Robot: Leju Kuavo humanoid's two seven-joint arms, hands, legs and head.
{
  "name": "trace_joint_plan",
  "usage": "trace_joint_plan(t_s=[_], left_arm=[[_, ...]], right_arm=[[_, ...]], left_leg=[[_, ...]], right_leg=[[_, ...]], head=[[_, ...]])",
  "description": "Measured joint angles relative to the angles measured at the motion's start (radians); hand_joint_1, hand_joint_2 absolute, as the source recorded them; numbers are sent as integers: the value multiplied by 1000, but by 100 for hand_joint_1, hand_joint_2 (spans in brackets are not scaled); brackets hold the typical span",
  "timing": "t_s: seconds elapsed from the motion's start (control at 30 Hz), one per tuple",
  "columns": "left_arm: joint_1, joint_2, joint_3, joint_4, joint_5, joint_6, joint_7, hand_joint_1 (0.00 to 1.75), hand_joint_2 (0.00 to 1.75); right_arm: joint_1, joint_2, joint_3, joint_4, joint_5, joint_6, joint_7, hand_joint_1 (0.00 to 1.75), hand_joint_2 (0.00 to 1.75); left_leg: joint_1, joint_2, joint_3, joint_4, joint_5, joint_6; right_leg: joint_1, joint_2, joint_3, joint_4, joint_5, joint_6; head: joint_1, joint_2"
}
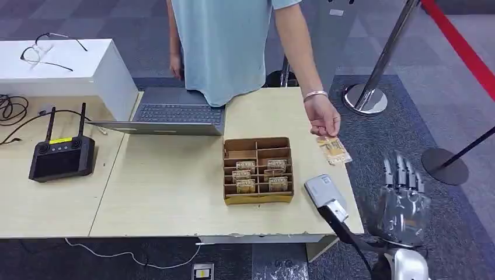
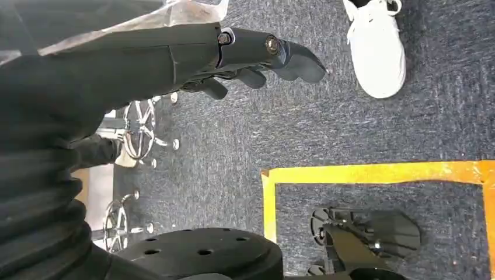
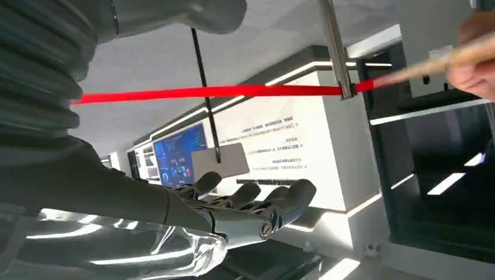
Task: Pass the card to the sensor for recognition and then transmit it.
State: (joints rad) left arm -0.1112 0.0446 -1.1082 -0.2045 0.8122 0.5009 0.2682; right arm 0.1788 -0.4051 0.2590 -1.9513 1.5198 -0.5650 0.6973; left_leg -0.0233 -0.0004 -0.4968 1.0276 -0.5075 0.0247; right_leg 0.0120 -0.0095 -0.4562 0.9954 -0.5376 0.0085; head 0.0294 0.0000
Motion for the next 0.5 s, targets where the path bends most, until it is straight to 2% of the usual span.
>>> trace_joint_plan(t_s=[0.5], left_arm=[[0,2,0,0,-3,2,-2,0,175]], right_arm=[[-54,0,32,-14,4,1,0,38,175]], left_leg=[[0,0,0,0,0,0]], right_leg=[[0,0,0,0,0,0]], head=[[0,0]])
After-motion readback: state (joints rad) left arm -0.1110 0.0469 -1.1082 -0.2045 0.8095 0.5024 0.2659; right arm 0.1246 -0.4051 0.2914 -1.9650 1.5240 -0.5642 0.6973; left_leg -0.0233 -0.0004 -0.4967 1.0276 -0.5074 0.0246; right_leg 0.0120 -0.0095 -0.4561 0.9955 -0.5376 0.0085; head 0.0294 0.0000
